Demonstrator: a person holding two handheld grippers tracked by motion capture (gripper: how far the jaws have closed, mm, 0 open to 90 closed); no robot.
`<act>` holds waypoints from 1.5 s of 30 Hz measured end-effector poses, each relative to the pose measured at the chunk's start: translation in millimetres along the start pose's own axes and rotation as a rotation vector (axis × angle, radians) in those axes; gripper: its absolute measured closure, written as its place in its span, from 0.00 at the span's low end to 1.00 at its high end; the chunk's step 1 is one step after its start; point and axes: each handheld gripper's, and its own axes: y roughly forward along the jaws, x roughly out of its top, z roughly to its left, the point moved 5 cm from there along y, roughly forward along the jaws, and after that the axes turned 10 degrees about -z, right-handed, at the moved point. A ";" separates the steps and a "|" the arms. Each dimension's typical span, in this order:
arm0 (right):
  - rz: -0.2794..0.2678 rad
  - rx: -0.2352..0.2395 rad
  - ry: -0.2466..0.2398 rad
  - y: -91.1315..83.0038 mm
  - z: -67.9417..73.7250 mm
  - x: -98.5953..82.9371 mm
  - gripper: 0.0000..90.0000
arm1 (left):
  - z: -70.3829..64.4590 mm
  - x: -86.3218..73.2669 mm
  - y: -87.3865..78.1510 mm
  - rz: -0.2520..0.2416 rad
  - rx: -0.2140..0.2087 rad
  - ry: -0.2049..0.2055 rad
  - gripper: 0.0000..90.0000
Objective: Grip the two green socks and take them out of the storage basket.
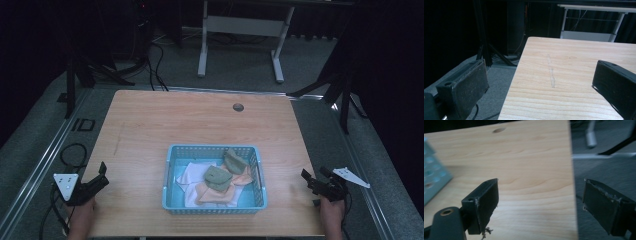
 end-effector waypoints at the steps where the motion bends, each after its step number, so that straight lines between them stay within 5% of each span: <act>1: 0.016 0.020 0.012 0.6 -0.6 -0.6 0.14 | -0.1 -0.3 0.3 0.002 -0.002 -0.002 0.01; 4: 0.059 0.083 0.039 1.5 0.3 -3.2 0.15 | -1.2 -1.2 1.4 0.009 -0.017 -0.013 0.01; 8: 0.146 0.125 -0.063 0.8 3.0 -7.7 0.18 | -2.3 -2.0 2.2 0.021 -0.034 -0.017 0.01; 14: 0.246 0.329 -0.259 -1.0 11.8 -13.6 0.18 | -5.1 -3.8 3.6 0.049 -0.067 -0.009 0.01; 19: 0.346 0.454 -0.325 -2.0 19.9 -14.6 0.18 | -5.0 -4.2 4.0 0.057 -0.079 -0.012 0.00; 28: 0.432 0.564 -0.358 -5.5 40.3 1.1 0.18 | -7.8 -5.2 4.3 0.063 -0.099 0.004 0.01; 31: 0.470 0.624 -0.397 -7.1 58.6 14.6 0.18 | -8.8 -5.9 4.6 0.070 -0.105 0.016 0.01; 45: 0.507 0.705 -0.501 -1.5 101.8 55.8 0.18 | -9.1 -5.9 4.8 0.071 -0.104 0.018 0.01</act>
